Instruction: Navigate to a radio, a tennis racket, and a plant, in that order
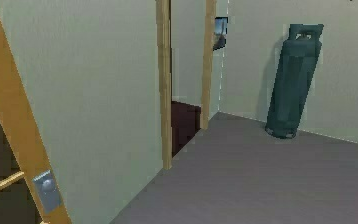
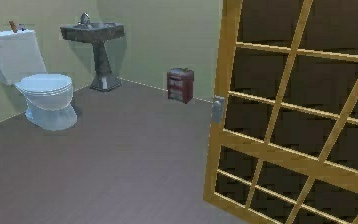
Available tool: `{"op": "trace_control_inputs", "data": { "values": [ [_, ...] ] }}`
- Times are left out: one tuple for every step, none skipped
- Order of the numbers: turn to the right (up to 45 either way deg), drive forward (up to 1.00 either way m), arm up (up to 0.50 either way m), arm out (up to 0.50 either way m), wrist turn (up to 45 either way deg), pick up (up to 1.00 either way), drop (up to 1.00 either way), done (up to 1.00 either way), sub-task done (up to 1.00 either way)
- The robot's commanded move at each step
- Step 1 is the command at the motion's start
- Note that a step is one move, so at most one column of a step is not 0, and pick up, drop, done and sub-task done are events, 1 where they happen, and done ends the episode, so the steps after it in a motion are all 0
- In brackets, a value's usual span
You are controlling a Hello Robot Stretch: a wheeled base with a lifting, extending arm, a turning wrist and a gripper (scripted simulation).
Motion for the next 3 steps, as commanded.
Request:
{"op": "trace_control_inputs", "data": {
  "values": [
    [0.0, 0.05, 0.00, 0.00, 0.0, 0.00, 0.00, 0.00, 0.00],
    [6.0, 0.00, 0.00, 0.00, 0.0, 0.00, 0.00, 0.00, 0.00],
    [0.0, 0.55, 0.00, 0.00, 0.0, 0.00, 0.00, 0.00, 0.00]
  ]
}}
